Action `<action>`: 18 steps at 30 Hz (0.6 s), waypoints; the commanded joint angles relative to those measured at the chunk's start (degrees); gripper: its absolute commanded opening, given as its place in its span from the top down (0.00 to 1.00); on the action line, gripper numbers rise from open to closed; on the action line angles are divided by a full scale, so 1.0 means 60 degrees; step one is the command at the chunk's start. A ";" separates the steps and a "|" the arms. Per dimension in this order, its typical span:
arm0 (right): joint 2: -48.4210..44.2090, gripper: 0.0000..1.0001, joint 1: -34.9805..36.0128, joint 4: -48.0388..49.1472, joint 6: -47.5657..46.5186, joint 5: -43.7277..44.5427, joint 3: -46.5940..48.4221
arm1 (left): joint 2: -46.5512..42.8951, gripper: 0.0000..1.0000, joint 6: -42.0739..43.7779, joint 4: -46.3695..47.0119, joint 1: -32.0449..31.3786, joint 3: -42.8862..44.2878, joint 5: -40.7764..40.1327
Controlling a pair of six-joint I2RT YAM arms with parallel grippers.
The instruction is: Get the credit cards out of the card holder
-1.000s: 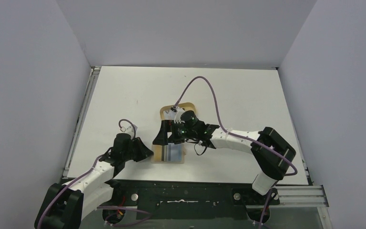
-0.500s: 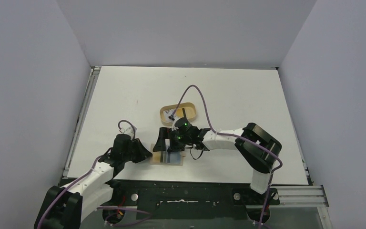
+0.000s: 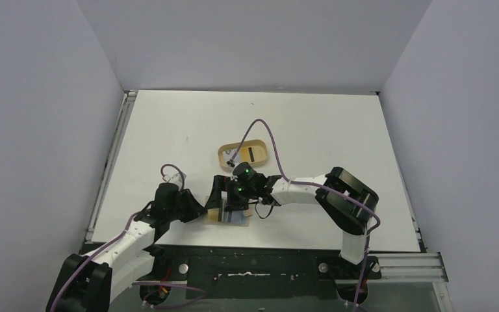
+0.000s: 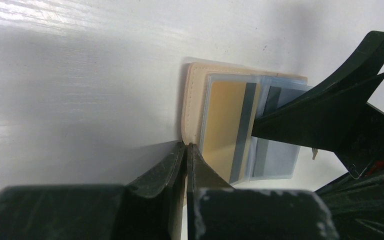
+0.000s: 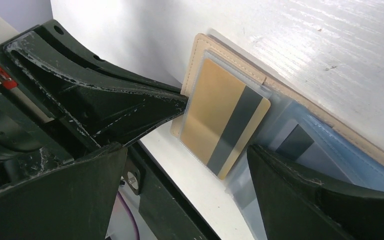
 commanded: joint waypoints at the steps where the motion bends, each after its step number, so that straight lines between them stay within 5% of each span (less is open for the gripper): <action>1: 0.0491 0.00 0.0104 -0.0984 0.0717 0.0108 0.0008 | -0.0008 1.00 0.0130 -0.0335 -0.0047 0.0099 -0.0497; 7: 0.0347 0.00 0.0123 -0.0034 0.1843 -0.0019 -0.0584 | -0.0146 1.00 0.0114 -0.0435 -0.0136 0.0100 -0.0630; 18: 0.0365 0.00 0.0256 0.5652 0.3149 -0.0312 -0.2054 | -0.0194 1.00 0.0144 -0.0472 -0.0195 0.0106 -0.0635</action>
